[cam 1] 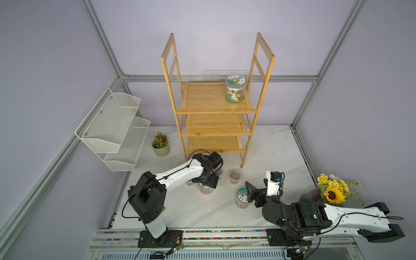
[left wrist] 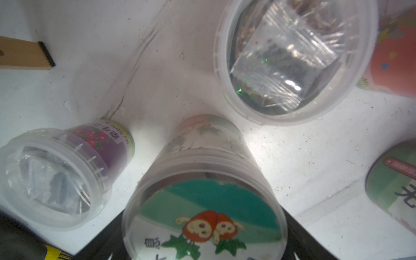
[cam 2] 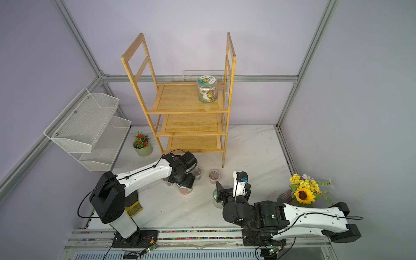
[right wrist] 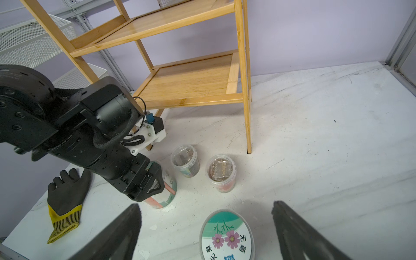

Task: Place the seed container on the shelf
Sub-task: Pick up the seed jar at the center of the board.

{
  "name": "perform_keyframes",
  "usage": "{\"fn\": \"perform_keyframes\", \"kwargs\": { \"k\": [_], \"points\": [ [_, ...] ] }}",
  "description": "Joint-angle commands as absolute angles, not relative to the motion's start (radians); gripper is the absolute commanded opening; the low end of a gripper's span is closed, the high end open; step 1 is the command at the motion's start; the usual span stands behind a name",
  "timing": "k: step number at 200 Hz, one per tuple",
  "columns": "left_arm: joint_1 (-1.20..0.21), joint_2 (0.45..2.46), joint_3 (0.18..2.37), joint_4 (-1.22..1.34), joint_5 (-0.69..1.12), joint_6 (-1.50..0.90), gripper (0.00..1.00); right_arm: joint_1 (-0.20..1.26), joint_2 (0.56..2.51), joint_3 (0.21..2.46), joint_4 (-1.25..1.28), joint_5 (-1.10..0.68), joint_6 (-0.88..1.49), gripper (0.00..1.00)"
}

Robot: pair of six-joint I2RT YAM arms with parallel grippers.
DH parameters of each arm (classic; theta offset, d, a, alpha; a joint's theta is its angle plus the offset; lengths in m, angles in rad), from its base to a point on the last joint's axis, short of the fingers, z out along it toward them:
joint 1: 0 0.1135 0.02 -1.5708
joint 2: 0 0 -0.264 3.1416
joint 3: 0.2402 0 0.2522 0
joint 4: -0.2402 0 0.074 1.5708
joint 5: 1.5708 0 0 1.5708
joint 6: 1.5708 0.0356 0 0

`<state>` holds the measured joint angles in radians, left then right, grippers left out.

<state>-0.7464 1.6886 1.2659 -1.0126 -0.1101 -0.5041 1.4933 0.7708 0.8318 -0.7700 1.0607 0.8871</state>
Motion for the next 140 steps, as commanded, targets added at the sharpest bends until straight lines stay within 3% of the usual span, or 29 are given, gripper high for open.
{"fn": "perform_keyframes", "kwargs": {
  "k": [1,66,140],
  "points": [
    [-0.742,1.683,1.304,-1.014,-0.081,-0.474,0.74,1.497,0.782,0.822,-0.738,1.069,0.833,0.95],
    [-0.742,1.619,1.349,-1.081,-0.04,-0.413,0.68,1.497,0.854,0.822,-0.656,1.06,0.73,0.96],
    [-0.742,1.526,1.6,-1.391,-0.022,-0.262,0.68,1.497,0.818,0.706,-0.311,0.906,0.347,0.96]
  ]
}}
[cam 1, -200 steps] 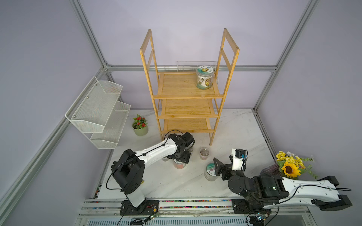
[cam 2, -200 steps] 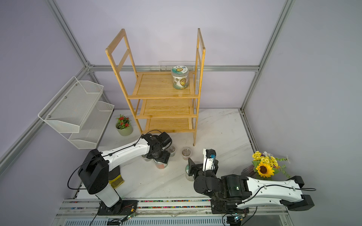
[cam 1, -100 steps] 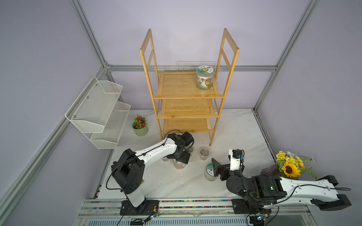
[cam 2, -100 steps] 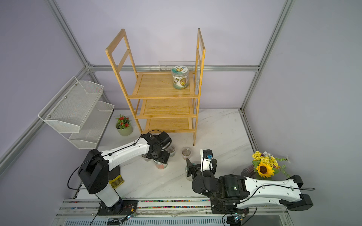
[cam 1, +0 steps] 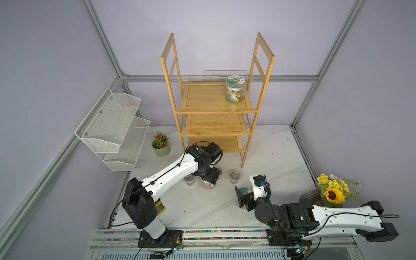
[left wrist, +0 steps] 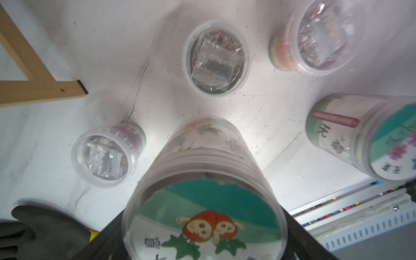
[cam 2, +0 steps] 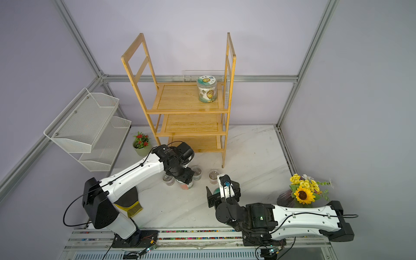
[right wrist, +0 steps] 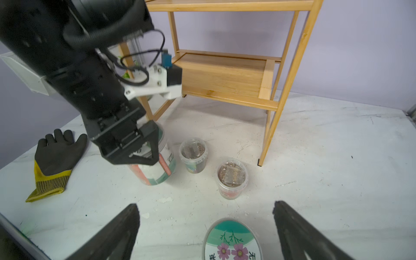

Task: Place the seed container on the shelf
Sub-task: Pick up the seed jar at the center of the board.

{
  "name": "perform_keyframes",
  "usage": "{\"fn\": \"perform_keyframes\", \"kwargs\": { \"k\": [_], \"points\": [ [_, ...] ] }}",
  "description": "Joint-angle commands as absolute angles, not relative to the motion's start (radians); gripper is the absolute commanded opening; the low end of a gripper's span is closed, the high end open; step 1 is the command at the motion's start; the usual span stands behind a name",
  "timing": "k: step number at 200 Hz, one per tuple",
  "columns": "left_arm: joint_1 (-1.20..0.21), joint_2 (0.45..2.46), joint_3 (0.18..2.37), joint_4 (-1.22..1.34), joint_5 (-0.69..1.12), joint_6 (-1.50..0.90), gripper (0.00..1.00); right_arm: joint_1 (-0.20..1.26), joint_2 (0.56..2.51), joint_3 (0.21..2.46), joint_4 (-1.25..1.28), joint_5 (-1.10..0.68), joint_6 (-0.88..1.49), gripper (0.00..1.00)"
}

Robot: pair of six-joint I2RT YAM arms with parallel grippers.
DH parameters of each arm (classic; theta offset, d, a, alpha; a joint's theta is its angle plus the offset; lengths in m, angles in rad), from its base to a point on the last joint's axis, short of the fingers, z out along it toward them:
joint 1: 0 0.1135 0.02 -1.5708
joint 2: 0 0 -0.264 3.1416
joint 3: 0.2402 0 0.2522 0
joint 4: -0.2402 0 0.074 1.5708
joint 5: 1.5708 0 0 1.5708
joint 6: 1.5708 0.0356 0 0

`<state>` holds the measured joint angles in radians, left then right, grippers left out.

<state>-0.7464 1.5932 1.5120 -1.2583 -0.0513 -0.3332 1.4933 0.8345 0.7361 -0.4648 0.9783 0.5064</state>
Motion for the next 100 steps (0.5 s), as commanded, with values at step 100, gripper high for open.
{"fn": "perform_keyframes", "kwargs": {
  "k": [100],
  "points": [
    [-0.742,1.436,1.705,-1.489,0.106,-0.22,0.66,1.513,0.898,0.557,0.131,0.717,0.062,0.97]
  ]
}}
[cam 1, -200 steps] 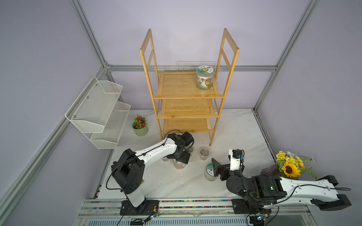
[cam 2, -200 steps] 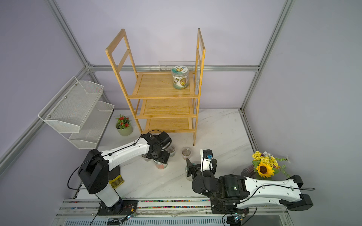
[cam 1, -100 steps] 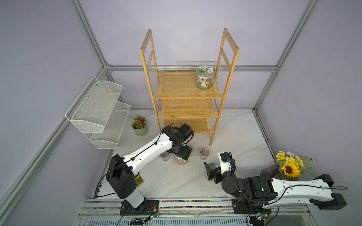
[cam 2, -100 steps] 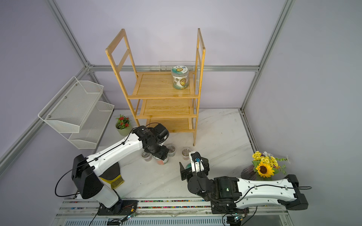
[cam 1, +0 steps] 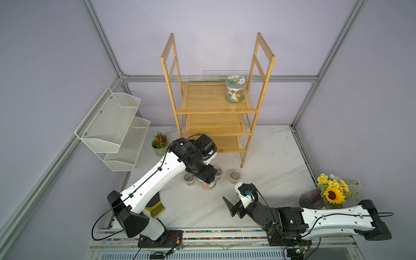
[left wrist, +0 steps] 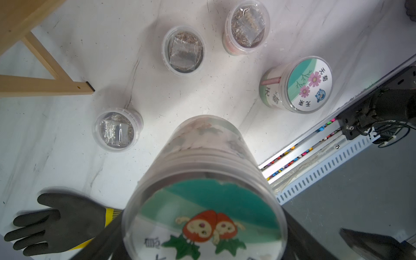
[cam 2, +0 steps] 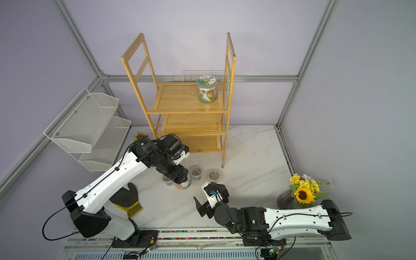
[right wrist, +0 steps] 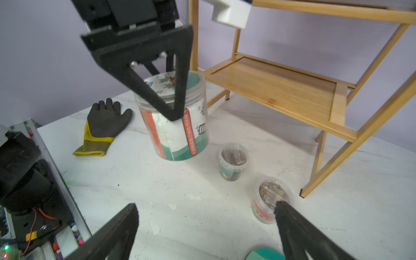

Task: Place the seed container on the shelf
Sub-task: Pick up the seed jar at the center of the board.

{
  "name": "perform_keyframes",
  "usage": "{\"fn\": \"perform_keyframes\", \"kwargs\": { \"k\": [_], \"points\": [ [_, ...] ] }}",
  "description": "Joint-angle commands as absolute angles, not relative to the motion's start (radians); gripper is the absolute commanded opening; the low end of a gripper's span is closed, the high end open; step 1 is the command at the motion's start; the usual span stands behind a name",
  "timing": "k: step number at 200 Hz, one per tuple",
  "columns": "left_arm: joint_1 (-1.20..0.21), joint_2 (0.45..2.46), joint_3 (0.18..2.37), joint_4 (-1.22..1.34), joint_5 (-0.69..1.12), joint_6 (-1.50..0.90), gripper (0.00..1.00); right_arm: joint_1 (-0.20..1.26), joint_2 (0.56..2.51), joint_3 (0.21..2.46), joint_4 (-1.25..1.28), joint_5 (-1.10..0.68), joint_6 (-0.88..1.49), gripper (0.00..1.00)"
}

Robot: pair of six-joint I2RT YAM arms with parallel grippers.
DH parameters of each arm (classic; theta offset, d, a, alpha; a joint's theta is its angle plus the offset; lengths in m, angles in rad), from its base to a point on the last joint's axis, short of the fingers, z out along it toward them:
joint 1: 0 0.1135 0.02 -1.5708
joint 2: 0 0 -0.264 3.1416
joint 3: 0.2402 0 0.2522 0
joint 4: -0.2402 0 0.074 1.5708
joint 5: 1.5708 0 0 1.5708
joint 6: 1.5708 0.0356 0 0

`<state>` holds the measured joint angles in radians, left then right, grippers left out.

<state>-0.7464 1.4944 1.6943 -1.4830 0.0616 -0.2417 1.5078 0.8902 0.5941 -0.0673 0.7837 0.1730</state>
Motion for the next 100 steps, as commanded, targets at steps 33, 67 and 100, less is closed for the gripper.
{"fn": "perform_keyframes", "kwargs": {
  "k": [33,67,100],
  "points": [
    [-0.742,1.422,1.69,-1.482,0.128,-0.219,0.66,1.514,0.929,0.516,0.27,0.673,-0.014,0.97],
    [-0.742,1.368,1.677,-1.475,0.149,-0.219,0.66,1.514,0.958,0.481,0.405,0.624,-0.087,0.97],
    [-0.741,1.356,1.662,-1.464,0.166,-0.219,0.67,1.514,0.99,0.466,0.474,0.619,-0.133,0.97]
  ]
}}
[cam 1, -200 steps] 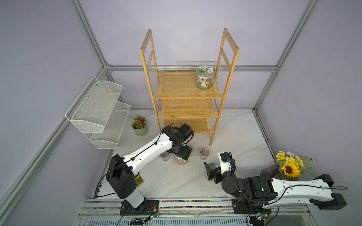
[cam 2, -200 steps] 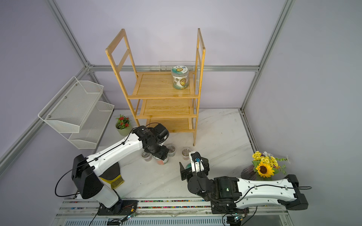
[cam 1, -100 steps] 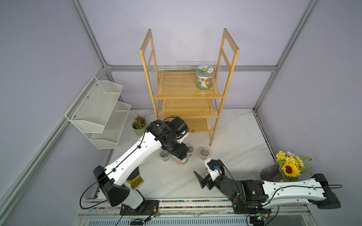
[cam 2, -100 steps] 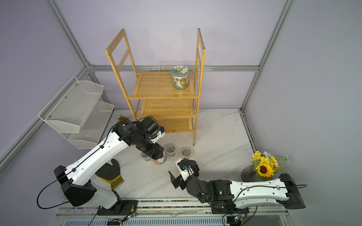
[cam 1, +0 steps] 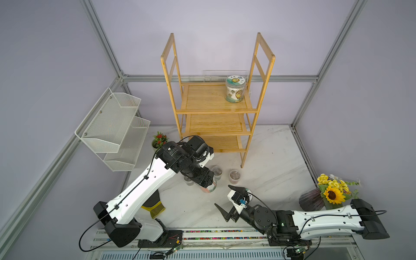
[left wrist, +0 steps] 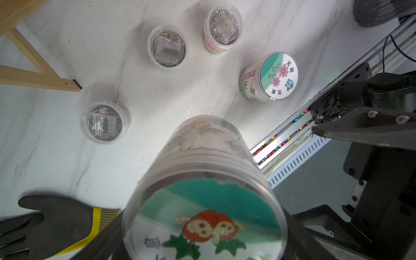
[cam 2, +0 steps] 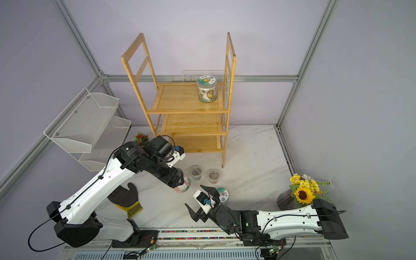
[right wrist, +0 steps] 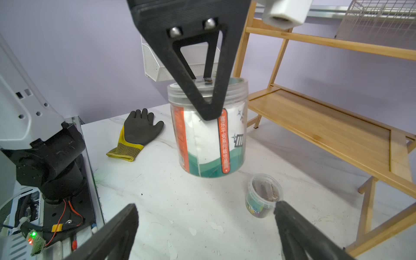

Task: Place the seed container on the shelf
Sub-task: Pick up the seed jar at the center of the board.

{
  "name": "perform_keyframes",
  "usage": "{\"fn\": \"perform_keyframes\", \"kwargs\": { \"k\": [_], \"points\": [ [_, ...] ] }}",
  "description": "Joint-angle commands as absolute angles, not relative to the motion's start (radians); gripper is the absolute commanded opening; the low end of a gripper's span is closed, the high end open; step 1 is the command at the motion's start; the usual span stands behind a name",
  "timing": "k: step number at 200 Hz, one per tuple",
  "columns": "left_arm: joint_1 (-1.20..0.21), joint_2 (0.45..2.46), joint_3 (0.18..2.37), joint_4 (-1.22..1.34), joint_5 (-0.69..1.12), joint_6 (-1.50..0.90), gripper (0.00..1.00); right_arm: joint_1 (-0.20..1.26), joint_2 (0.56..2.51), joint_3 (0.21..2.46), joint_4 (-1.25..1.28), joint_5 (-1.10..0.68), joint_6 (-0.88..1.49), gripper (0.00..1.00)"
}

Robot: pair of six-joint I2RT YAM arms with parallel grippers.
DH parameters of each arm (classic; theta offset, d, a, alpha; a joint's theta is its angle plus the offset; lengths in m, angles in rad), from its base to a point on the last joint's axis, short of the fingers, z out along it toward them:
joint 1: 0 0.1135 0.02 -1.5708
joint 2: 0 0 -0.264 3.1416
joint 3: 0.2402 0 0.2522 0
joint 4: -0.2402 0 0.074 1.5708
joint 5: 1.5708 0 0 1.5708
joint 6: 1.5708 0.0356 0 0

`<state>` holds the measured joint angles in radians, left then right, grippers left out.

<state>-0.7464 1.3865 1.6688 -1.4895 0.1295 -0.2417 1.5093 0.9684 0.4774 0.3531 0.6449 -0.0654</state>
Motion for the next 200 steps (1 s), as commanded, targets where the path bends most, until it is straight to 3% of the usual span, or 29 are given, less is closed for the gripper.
{"fn": "perform_keyframes", "kwargs": {
  "k": [1,200],
  "points": [
    [-0.742,1.356,1.663,-1.464,0.166,-0.22,0.67,1.513,0.992,0.465,0.475,0.62,-0.134,0.97],
    [-0.761,1.403,1.672,-1.434,0.176,-0.22,0.67,1.355,1.099,0.47,0.667,0.455,-0.176,0.97]
  ]
}}
